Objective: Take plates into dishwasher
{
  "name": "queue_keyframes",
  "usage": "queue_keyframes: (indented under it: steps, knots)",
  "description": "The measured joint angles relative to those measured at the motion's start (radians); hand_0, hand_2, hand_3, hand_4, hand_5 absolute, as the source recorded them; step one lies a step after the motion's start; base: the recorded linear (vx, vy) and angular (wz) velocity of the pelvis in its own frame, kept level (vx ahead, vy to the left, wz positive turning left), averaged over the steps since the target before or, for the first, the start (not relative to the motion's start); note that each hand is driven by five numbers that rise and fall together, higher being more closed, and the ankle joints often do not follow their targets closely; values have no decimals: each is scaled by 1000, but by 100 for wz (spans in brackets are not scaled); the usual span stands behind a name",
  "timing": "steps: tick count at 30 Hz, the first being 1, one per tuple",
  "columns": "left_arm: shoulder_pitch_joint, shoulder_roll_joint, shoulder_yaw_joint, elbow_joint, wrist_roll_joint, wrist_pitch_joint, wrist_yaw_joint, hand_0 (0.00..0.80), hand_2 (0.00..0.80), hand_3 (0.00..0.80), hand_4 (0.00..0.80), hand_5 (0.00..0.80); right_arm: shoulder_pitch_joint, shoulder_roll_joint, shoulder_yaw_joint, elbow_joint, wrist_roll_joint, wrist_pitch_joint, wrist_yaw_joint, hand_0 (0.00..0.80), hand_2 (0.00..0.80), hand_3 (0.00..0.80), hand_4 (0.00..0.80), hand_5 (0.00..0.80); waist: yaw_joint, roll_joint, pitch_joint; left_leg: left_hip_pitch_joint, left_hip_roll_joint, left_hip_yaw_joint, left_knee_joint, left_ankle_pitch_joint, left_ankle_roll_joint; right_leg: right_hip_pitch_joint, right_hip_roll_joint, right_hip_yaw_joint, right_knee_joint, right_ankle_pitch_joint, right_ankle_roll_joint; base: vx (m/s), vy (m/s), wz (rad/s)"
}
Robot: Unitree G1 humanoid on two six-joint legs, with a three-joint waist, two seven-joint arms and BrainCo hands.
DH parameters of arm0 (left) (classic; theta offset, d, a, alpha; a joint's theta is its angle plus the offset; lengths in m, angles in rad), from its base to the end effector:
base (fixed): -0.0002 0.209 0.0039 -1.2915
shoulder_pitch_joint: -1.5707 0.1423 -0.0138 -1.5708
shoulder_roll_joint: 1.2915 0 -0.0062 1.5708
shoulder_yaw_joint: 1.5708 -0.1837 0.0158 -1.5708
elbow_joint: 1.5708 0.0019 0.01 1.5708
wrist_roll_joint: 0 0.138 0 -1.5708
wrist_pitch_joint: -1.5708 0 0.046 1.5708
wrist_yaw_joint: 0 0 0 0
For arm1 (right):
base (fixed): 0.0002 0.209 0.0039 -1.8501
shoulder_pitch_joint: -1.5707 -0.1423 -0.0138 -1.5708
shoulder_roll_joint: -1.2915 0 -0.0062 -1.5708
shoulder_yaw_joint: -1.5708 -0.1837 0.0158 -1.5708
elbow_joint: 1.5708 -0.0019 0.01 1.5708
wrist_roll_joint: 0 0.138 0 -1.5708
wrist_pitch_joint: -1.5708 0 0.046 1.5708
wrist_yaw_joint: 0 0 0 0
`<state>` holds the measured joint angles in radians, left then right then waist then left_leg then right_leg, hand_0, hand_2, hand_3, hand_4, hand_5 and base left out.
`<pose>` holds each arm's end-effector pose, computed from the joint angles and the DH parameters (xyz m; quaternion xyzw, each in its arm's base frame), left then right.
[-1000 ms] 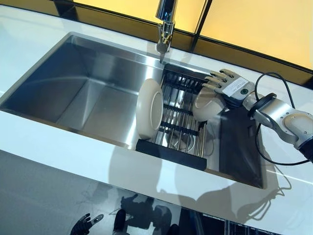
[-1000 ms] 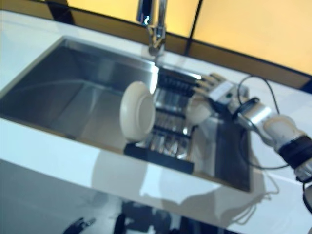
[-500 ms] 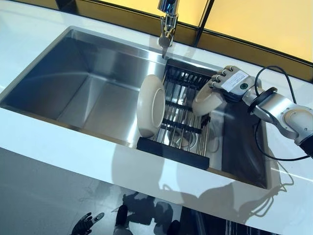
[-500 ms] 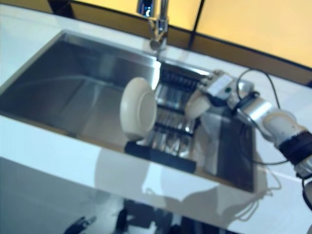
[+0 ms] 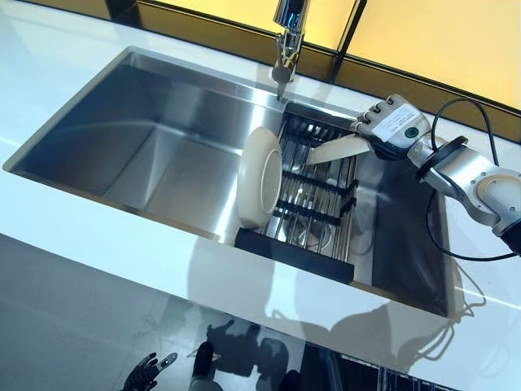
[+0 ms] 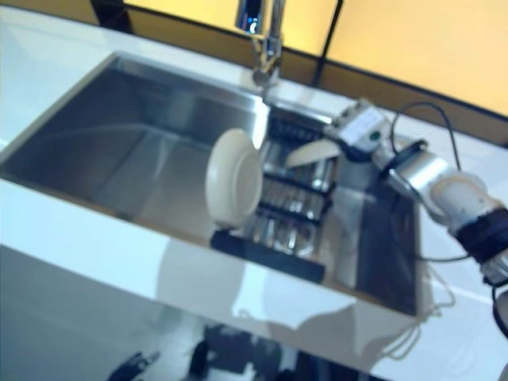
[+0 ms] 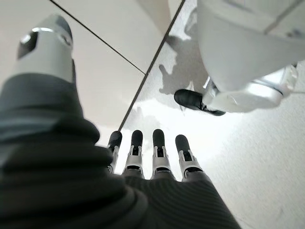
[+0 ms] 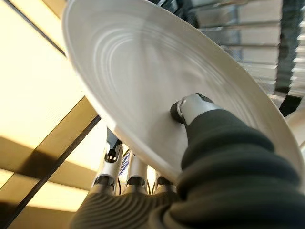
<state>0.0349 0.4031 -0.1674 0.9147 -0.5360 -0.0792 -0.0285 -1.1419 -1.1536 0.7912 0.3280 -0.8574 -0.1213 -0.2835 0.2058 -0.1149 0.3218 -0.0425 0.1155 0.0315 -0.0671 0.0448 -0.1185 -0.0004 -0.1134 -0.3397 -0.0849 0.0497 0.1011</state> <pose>0.1132 0.2629 -0.0799 -0.0227 0.4055 0.1247 0.9053 0.3058 -0.2394 0.2831 -0.8543 -0.3218 -0.0580 0.4041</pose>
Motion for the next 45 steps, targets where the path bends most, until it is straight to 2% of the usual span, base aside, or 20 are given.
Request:
queue_keyframes:
  steps: [3, 12, 16, 22, 28, 34, 38, 40, 41, 42, 43, 45]
  knots:
    - [1, -1, 0, 0, 4, -5, 0, 0, 0, 0, 0, 0, -1, -1, -34, 0, 1, 19, -18, 800, 800, 800, 800, 800, 2, -1, -1, 0, -1, -1, 4, 0, 1, 2, -1, 0, 0, 1, -1, 8, 39, 1]
    - [19, -19, 1, 3, 13, -24, 14, 0, 0, 0, 0, 0, -3, -12, -36, 10, 4, 43, -42, 800, 800, 800, 800, 800, 2, 2, -49, 0, -4, -2, 5, 1, 2, 3, -4, 0, 0, 1, -1, 13, 24, 0]
    - [29, -32, 1, 6, 13, -25, 22, 0, 0, 0, 0, 0, -17, -45, -36, 14, 7, 54, -44, 800, 800, 800, 800, 800, 0, 6, -69, 14, -5, -3, 4, 1, 2, 18, -6, 0, 0, 1, -1, 3, 22, 0]
    - [66, -39, 1, 11, 53, -23, 28, 0, 0, 0, 0, 0, -35, -81, -36, 35, 106, 81, -43, 800, 800, 800, 800, 800, -24, 4, -130, 37, -6, 1, -3, 1, 2, 34, -7, 3, 0, 0, 0, -11, 65, -2]
    - [77, -42, -4, 51, 138, 9, 58, 0, 0, 0, 0, 0, -33, -88, -38, 68, 154, 107, -37, 800, 800, 800, 800, 800, -57, 2, -167, 89, -10, 37, -15, -4, 10, 54, -13, 38, 1, -2, 5, 22, 100, -17]
    - [56, -41, -18, 96, 251, 68, 75, 0, 0, 0, 0, 0, -22, -119, -52, 82, 165, 129, -32, 800, 800, 800, 800, 800, -87, 15, -196, 158, -21, 80, -12, -26, 24, 88, -23, 97, 2, 0, 11, 46, 142, -26]
    - [55, -40, -78, 98, 352, 72, 54, 0, 0, 0, 0, 0, 90, -124, -163, 80, 183, 153, -47, 800, 800, 800, 800, 800, -106, 30, -207, 203, -36, 79, 12, -57, 38, 121, -43, 137, 21, -8, 29, 40, 77, -26]
    - [49, -37, -95, 96, 398, 73, 35, 0, 0, 0, 0, 0, 214, -131, -272, 60, 182, 172, -61, 800, 800, 800, 800, 800, -135, 34, -209, 213, -45, 97, 20, -69, 40, 104, -59, 154, 49, -15, 42, -159, 11, -25]
    - [50, -35, -94, 96, 406, 75, 30, 0, 0, 0, 0, 0, 228, -132, -278, 60, 182, 177, -62, 800, 800, 800, 800, 800, -136, 35, -208, 211, -50, 103, 23, -71, 44, 97, -64, 164, 54, -15, 43, -341, 131, -34]
    - [49, -29, -94, 93, 406, 79, 27, 0, 0, 0, 0, 0, 255, -139, -290, 58, 182, 183, -64, 800, 800, 800, 800, 800, -157, 35, -208, 208, -58, 119, 24, -72, 47, 80, -72, 173, 61, -8, 49, -387, 192, -40]
    - [47, -23, -95, 92, 405, 87, 28, 0, 0, 0, 0, 0, 278, -139, -307, 56, 182, 187, -65, 800, 800, 800, 800, 800, -167, 34, -207, 204, -70, 133, 23, -71, 51, 65, -75, 173, 62, 12, 41, -508, 244, -53]
    - [25, -15, -94, 92, 401, 102, 31, 0, 0, 0, 0, 0, 288, -150, -317, 58, 184, 199, -67, 800, 800, 800, 800, 800, -170, 39, -204, 183, -70, 155, 15, -68, 66, 35, -76, 172, 62, 37, 40, -356, 150, -45]
